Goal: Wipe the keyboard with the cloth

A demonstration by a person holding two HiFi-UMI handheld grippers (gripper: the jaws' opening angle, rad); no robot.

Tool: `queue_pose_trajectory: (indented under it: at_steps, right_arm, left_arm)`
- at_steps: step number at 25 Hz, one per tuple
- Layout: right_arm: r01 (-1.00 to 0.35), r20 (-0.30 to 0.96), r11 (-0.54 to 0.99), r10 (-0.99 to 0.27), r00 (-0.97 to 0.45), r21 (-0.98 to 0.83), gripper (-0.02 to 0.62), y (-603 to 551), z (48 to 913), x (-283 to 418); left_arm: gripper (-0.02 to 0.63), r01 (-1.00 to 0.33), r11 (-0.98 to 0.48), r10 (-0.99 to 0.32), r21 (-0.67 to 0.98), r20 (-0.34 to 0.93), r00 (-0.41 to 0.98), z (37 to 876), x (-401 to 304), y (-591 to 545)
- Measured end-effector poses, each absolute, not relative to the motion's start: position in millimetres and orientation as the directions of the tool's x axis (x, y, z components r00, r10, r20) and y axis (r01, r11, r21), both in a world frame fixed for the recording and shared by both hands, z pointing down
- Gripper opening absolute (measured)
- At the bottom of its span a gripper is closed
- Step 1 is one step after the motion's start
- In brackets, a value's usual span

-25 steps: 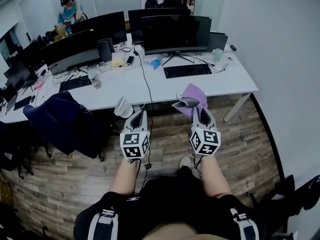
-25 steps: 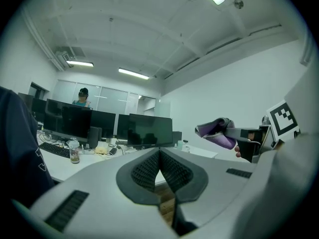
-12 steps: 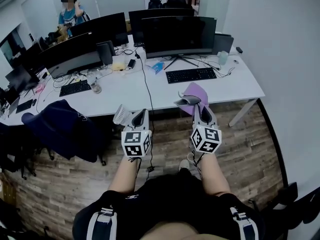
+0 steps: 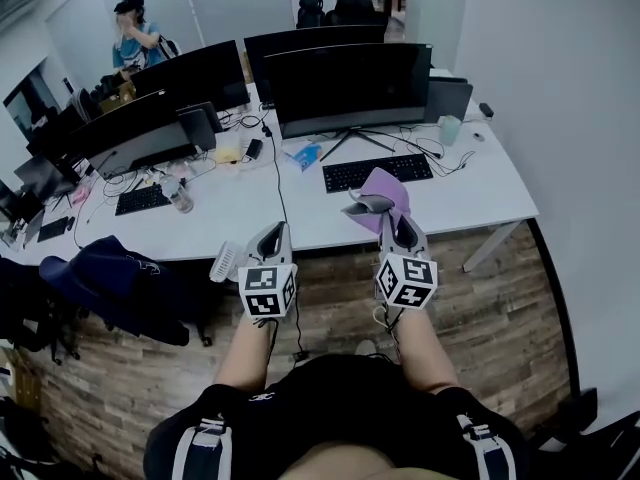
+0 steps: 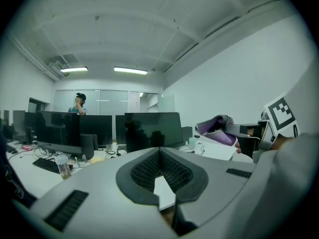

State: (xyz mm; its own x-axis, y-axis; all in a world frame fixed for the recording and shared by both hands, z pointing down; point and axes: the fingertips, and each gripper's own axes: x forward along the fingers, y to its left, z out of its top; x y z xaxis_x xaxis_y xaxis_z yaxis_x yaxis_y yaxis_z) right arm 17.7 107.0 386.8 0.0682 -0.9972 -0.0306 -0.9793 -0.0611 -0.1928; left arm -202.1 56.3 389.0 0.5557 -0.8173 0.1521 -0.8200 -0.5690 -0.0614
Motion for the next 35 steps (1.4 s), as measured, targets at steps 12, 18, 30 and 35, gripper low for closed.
queue_pose_trajectory:
  at_steps: [12, 18, 30, 35]
  right_arm:
    - [-0.982, 0.010, 0.027, -1.000, -0.029, -0.187, 0.090, 33, 402, 106]
    - [-0.979, 0.032, 0.074, -0.996, -0.081, -0.191, 0.090, 12, 408, 121]
    - [-0.978, 0.045, 0.101, -0.993, -0.110, -0.181, 0.089, -20, 419, 120]
    - [-0.982, 0.047, 0.102, -0.993, -0.111, -0.160, 0.089, -37, 424, 118]
  left_arm:
    - [0.011, -0.839, -0.540, -0.834, -0.070, 0.181, 0.521, 397, -98, -2]
    - [0.011, -0.859, -0.509, -0.851, -0.049, 0.178, 0.494, 401, -81, -15]
    - [0.011, -0.872, -0.486, -0.863, -0.052, 0.185, 0.470, 415, -78, -43]
    - [0.011, -0.871, -0.490, -0.862, -0.045, 0.177, 0.476, 419, -76, -63]
